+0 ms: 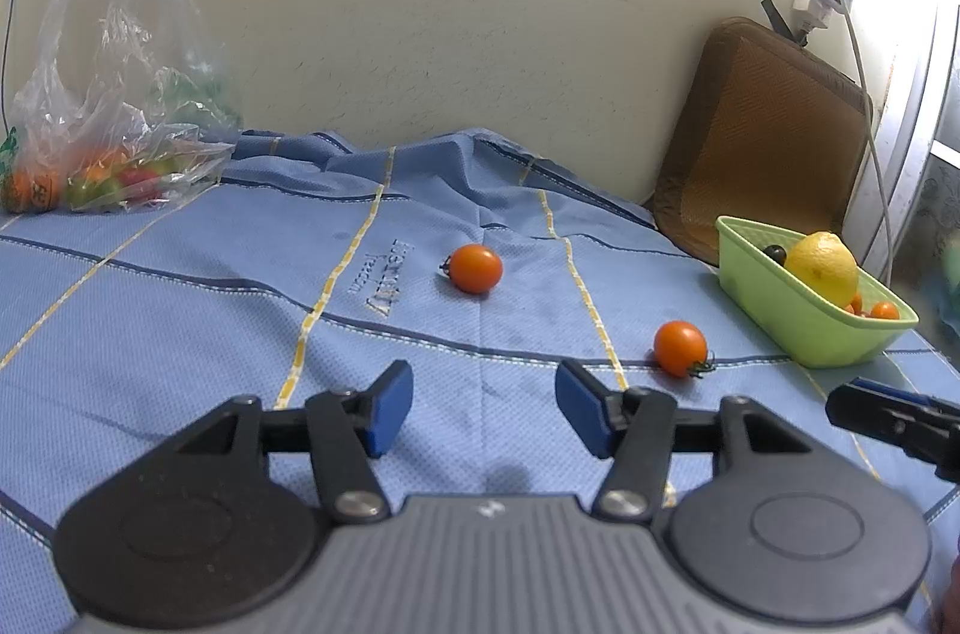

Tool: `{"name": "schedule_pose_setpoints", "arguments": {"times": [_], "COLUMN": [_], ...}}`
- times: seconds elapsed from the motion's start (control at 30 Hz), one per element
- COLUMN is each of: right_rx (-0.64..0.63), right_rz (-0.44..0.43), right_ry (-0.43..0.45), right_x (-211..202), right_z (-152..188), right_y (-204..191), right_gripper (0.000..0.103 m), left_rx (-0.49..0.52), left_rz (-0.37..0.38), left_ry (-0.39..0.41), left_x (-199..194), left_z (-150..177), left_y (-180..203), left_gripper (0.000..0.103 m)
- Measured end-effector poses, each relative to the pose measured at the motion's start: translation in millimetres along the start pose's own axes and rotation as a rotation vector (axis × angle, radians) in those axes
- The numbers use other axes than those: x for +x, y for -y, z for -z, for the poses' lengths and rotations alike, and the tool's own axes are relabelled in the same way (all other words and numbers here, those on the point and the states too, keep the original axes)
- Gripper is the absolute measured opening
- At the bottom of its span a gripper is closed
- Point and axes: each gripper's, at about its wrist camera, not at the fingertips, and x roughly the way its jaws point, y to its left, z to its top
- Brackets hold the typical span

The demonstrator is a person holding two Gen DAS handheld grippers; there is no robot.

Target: Organize fruits

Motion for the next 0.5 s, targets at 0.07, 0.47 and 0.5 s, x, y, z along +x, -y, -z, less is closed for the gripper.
{"name": "schedule_pose_setpoints", "arguments": {"times": [0.07, 0.47, 0.5], "right_rx": [0.000, -0.001, 0.000], "right_rz": [0.000, -0.002, -0.003], "right_ry": [0.000, 0.002, 0.002], "right_x": [0.0, 0.0, -0.1], "right_z": [0.0, 0.2, 0.2], "right_y": [0.2, 0.7, 0.7], "right_gripper": [0.062, 0.062, 0.062], "left_rx": [0.000, -0.001, -0.002], "left_rz": [0.000, 0.000, -0.001], "left_ry": [0.000, 0.001, 0.001], "left_x": [-0.1, 0.3, 0.3], "left_z": [0.5, 0.5, 0.5], "left_y": [-0.3, -0.3, -0.2], "left_gripper": [0.054, 0.057, 0.057]}}
